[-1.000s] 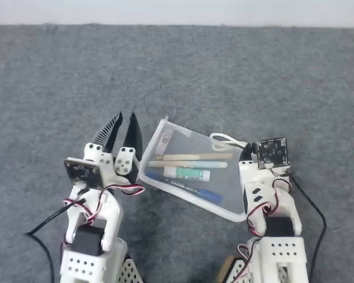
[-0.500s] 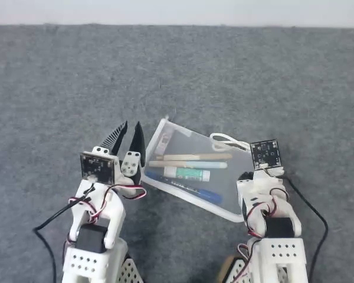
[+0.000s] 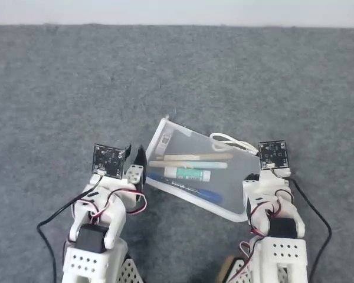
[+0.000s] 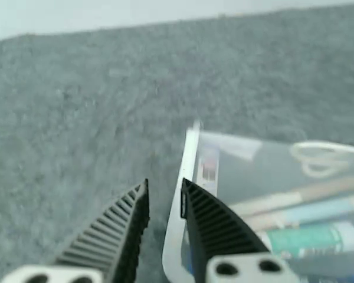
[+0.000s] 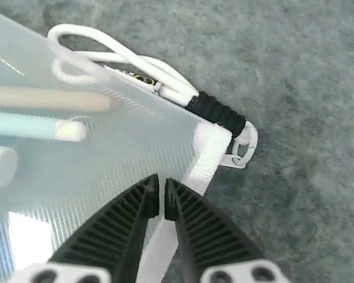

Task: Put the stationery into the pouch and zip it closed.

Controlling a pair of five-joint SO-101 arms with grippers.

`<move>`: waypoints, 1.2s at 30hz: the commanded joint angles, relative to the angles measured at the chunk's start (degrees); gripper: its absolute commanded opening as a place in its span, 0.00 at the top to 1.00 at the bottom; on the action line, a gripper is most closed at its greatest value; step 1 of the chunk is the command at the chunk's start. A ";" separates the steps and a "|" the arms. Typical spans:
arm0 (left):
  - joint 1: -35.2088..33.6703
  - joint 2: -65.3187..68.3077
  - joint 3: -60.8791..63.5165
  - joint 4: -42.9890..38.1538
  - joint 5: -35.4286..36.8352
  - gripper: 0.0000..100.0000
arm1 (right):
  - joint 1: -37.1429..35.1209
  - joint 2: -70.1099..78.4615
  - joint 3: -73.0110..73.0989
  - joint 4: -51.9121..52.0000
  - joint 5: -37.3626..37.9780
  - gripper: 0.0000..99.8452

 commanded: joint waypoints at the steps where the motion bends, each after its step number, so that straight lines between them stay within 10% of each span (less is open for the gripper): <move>1: -0.26 -0.88 -0.75 5.10 -0.18 0.91 | 1.10 -0.48 0.97 0.04 0.26 0.99; 18: -0.26 -1.14 -0.75 24.09 -0.09 0.92 | 1.10 -0.48 0.97 0.04 0.26 0.99; 36: -5.54 -1.05 -0.75 23.82 -0.09 0.92 | 1.10 -0.48 0.97 0.04 0.26 0.99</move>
